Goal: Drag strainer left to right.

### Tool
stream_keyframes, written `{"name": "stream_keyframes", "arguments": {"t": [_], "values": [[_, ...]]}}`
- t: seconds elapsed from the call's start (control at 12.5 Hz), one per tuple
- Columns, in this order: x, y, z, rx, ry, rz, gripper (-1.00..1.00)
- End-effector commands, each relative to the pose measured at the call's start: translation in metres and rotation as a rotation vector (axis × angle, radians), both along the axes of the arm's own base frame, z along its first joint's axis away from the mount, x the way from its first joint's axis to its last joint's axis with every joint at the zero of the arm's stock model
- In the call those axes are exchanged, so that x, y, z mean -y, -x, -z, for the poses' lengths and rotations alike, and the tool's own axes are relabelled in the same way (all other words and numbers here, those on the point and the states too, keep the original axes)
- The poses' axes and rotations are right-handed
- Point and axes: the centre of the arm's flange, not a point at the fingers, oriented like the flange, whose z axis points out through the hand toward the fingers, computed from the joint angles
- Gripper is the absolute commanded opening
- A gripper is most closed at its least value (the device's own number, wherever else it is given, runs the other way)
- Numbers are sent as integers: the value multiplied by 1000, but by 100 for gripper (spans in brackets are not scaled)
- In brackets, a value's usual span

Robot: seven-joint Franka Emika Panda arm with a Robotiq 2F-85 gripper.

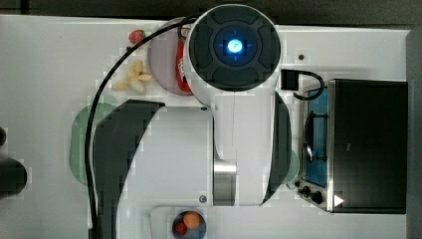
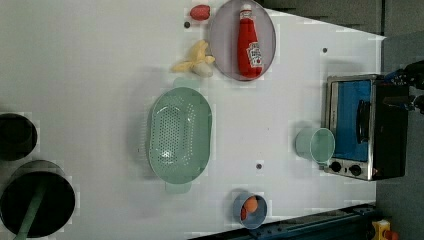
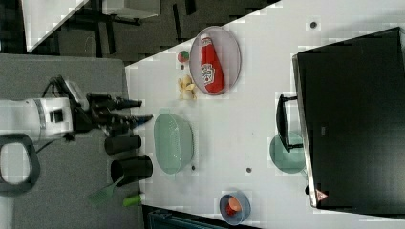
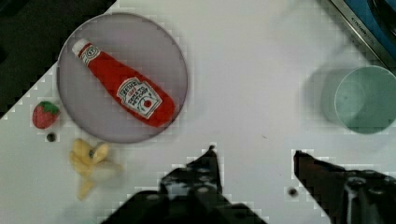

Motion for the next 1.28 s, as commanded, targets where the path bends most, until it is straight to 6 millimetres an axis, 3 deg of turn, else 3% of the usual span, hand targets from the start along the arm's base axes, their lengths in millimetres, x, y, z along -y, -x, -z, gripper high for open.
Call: {"name": "stream_keyframes", "arguments": {"t": [0.08,0.24,0.32,0.56,0.72,0.88,1.28], "values": [[43,152,-68,-4,-32,133,46],[29,149,-66,-8,-24,108,89],[22,149,-67,-6,-18,95,100],[-8,140,-63,11,4,39,100],[-50,128,-53,34,29,8,100],[-102,119,-30,16,60,20,100],[-233,105,62,-16,90,221,100]]}}
